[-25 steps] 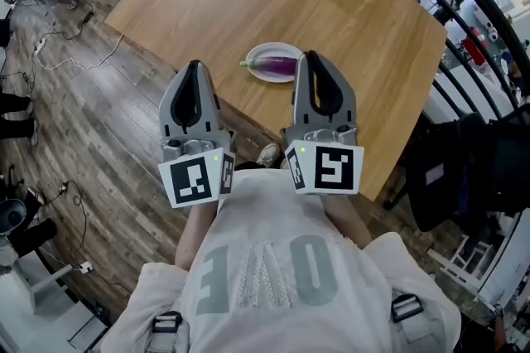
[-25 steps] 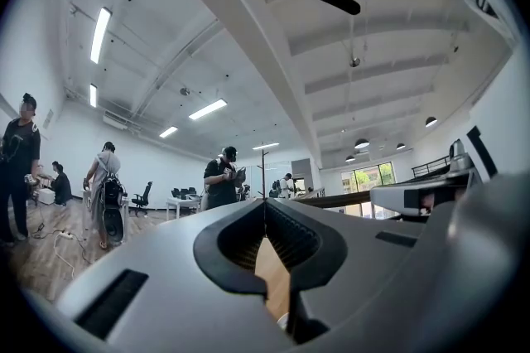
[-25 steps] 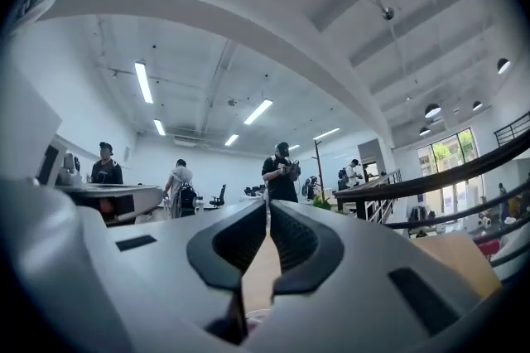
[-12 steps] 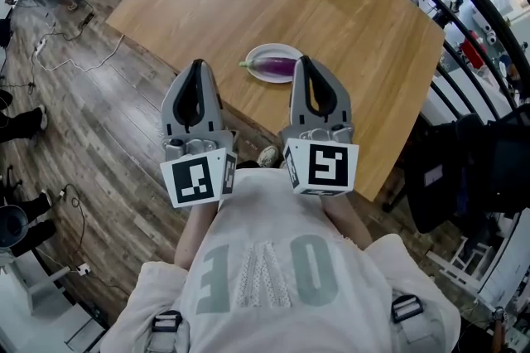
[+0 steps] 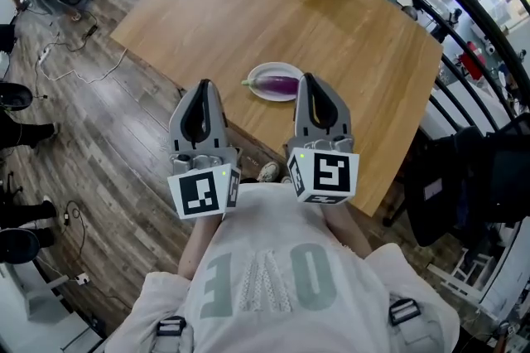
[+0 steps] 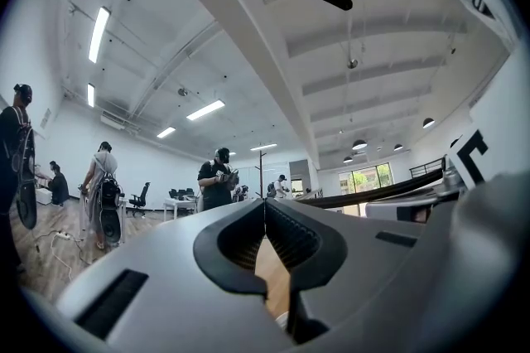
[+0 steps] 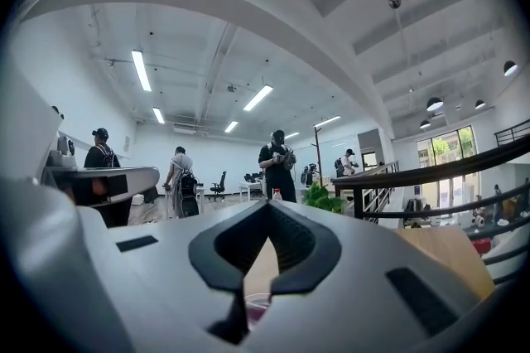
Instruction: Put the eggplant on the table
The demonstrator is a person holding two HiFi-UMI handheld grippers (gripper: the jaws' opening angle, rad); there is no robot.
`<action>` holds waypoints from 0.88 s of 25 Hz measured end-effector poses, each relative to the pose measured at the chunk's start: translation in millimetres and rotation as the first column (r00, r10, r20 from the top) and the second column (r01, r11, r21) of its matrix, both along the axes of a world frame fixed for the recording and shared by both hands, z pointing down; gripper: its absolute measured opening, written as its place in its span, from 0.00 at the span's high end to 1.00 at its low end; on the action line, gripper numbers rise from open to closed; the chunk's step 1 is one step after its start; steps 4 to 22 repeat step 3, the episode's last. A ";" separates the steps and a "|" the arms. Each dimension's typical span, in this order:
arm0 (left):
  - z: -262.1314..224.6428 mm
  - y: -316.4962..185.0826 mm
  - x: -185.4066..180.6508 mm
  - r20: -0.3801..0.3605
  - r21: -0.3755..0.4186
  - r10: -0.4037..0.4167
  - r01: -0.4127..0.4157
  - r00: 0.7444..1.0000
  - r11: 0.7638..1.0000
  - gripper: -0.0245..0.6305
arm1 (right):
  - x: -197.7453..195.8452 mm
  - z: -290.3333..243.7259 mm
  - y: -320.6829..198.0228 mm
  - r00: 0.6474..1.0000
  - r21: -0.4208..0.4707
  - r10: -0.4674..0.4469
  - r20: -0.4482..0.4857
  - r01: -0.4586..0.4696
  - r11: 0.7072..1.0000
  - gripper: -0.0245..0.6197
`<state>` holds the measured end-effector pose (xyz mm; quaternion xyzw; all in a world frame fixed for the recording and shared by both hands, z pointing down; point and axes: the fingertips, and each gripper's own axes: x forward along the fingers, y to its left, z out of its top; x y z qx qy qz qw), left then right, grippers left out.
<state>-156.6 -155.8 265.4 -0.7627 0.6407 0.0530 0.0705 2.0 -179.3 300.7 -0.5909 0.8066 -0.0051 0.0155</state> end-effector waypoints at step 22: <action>-0.1 -0.1 -2.0 -0.002 -0.007 -0.004 0.004 1.000 1.000 0.95 | 1.1 0.9 -1.2 1.000 -0.012 0.005 0.016 -0.005 1.000 0.93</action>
